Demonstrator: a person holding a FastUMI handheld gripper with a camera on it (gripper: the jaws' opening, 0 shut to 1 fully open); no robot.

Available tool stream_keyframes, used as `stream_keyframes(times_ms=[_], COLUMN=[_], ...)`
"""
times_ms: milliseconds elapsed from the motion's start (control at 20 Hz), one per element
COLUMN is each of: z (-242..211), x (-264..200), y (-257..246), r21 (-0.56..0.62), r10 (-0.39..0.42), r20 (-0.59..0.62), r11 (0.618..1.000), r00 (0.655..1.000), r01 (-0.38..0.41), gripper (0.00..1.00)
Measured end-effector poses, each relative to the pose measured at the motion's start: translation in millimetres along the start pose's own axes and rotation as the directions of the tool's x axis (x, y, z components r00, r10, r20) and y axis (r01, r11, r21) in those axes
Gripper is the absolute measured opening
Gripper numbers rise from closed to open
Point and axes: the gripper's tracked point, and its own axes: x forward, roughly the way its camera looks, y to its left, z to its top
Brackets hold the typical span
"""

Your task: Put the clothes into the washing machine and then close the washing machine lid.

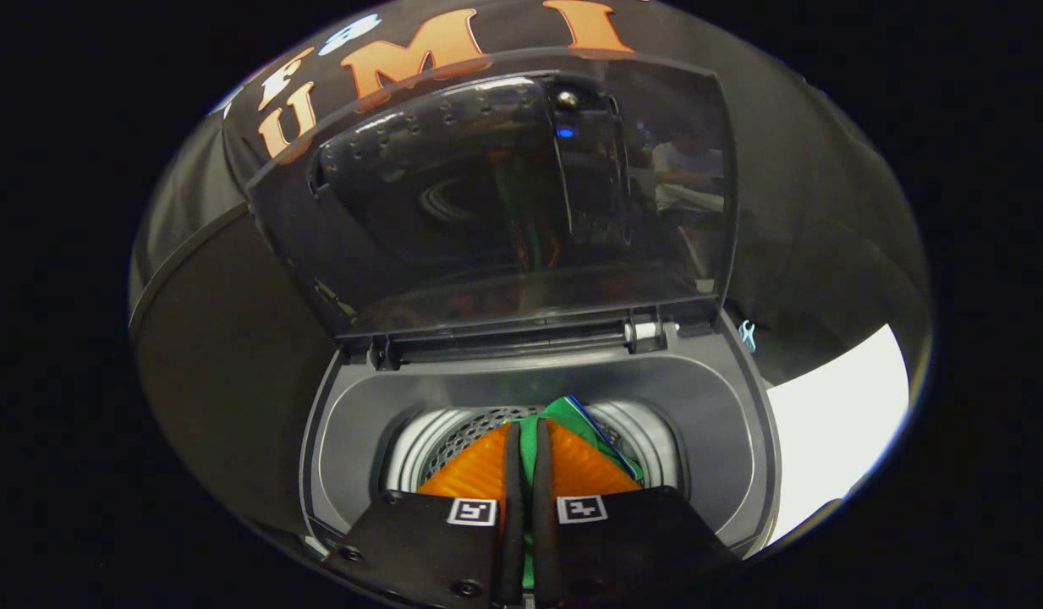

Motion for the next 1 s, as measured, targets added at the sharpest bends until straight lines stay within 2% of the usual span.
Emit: stream_keyframes(times_ms=[50, 150, 550, 700, 1000], z=[-0.6, 4.5, 12.8, 17.0, 48.3], x=[0.9, -1.7, -17.4, -25.8, -65.9], y=[1.7, 2.5, -10.3, -10.6, 7.8], r21=[0.011, 0.012, -0.022, -0.020, -0.052], r10=[0.011, 0.012, -0.062, -0.088, -0.100], r20=[-0.006, 0.013, 0.047, 0.061, 0.113], r11=[1.000, 1.000, 0.998, 0.996, 0.993], r00=[1.000, 1.000, 0.997, 0.994, 0.989], r01=[-0.011, -0.012, 0.064, 0.089, 0.107], gripper=[0.17, 0.13, 0.89, 0.99, 0.99])
